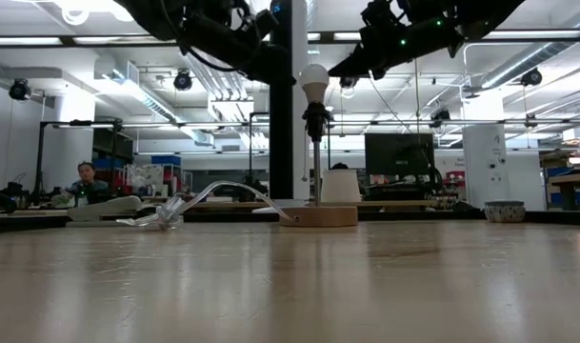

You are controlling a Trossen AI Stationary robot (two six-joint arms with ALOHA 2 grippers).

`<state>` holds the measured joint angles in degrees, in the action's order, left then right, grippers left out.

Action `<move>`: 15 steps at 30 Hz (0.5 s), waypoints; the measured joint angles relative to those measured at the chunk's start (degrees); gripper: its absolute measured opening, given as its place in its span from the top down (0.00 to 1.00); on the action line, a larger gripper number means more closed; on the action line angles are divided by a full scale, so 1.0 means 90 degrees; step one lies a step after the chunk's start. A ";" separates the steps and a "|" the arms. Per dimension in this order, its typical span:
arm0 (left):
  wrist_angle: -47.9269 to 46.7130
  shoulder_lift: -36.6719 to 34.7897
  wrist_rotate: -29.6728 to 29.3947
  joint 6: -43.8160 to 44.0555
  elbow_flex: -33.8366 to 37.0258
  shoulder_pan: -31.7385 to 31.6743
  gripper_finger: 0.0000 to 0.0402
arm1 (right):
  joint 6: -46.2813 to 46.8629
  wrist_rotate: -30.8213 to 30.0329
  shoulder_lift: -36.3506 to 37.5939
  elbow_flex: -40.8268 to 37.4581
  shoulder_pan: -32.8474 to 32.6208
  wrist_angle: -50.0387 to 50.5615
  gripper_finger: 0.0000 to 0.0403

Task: Screw lightbulb
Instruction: Remove the lightbulb from the desk lamp

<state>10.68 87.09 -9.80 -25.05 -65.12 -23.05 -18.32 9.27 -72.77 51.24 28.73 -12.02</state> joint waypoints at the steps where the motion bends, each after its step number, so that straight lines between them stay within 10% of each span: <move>1: 0.0076 0.0053 0.0018 -0.0002 0.0000 -0.0005 1.00 | 0.0013 0.0019 0.0000 0.0000 0.0000 0.0004 1.00; 15: 0.0116 0.0094 0.1022 -0.0091 0.0001 0.0051 1.00 | 0.0005 -0.0139 -0.0098 -0.0019 0.0117 -0.0045 1.00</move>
<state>11.73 87.94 -0.60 -25.87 -65.11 -22.59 -18.28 8.02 -73.66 51.07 29.78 -12.43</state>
